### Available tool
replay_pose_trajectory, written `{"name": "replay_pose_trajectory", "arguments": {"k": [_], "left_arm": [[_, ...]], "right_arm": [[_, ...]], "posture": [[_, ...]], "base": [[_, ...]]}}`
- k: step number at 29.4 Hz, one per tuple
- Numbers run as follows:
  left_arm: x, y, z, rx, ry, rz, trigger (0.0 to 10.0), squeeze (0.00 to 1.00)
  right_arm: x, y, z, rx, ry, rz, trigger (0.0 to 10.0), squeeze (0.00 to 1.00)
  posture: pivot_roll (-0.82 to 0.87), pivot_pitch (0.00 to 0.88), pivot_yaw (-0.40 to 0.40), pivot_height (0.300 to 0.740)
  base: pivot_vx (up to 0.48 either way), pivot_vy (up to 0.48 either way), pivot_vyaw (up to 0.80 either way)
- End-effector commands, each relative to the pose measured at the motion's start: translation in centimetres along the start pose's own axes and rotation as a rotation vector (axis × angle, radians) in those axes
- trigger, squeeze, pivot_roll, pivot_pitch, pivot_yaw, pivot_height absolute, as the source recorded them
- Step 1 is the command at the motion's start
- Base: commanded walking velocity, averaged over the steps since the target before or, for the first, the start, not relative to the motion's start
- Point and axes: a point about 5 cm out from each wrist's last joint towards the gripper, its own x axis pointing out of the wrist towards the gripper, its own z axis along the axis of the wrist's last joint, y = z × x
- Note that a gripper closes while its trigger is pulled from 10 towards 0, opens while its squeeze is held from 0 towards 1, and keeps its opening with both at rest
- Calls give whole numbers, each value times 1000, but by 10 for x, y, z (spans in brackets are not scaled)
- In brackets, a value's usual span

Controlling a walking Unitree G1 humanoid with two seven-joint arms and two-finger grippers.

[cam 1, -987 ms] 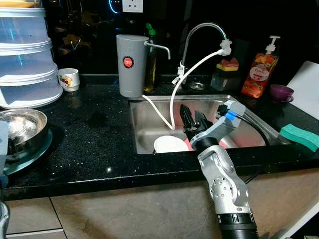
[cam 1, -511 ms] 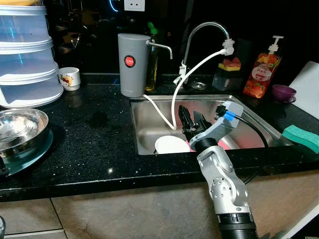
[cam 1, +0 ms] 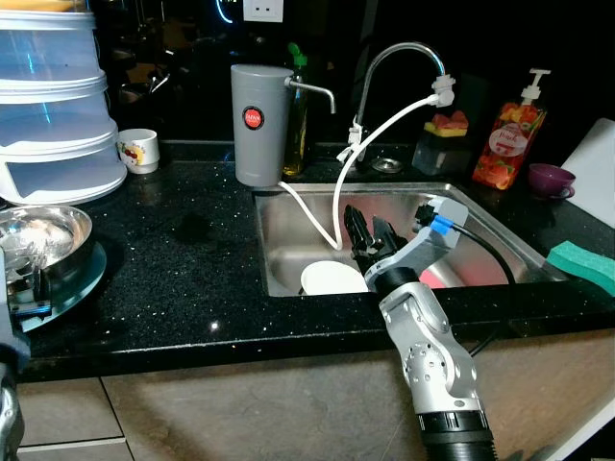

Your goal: Kitchen organization

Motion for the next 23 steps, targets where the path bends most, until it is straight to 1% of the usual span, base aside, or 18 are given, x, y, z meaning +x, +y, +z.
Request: {"name": "replay_pose_trajectory", "arguments": {"k": [1,3,5,6,7,8,10,11,12,14,15,16,23], "left_arm": [[3,0,-1,-32,-2,-8,10000,0],[8,0,2,-52,-26,-16,10000,0],[11,0,3,-67,-28,-19,10000,0],[13,0,2,-96,-17,-15,10000,0],[13,0,2,-96,-17,-15,10000,0],[15,1,0,-129,-1,-13,10000,0],[17,1,-6,-188,35,-15,9216,0],[18,1,-9,-212,53,-17,6980,0],[19,2,-12,-236,68,-14,3020,0],[20,2,-14,-250,77,-11,3020,0],[20,3,-15,-263,86,-9,1059,0],[21,3,-17,-275,97,-11,0,0],[23,0,-21,-294,108,-34,0,0]], "right_arm": [[-2,-4,0,-6,-9,-19,10000,0],[-2,-5,1,-9,-10,-20,10000,0],[-2,-5,1,-9,-11,-21,10000,0],[-2,-5,1,-10,-11,-21,10000,0],[-2,-5,1,-10,-11,-21,10000,0],[-2,-5,1,-10,-11,-21,10000,0],[-1,-5,1,-10,-11,-21,10000,0],[-1,-5,1,-10,-11,-21,10000,0],[-1,-5,1,-11,-11,-22,10000,0],[-1,-5,1,-11,-11,-22,10000,0],[-1,-5,1,-11,-11,-22,10000,0],[-1,-5,1,-11,-11,-24,10000,0],[-1,-7,1,-7,-11,-29,10000,0]], "posture": [[234,86,-88,740],[234,86,-88,740],[231,82,-89,740],[229,81,-87,740],[229,81,-87,740],[229,81,-87,740],[229,78,-88,740],[227,78,-88,740],[228,77,-87,740],[226,76,-86,740],[226,76,-86,740],[225,74,-85,740],[225,69,-83,740]], "base": [[0,0,0],[0,0,0],[0,0,0],[0,0,0],[0,0,0],[0,0,0],[0,0,0],[0,0,0],[0,0,0],[0,0,0],[0,0,0],[0,0,0],[0,0,0]]}}
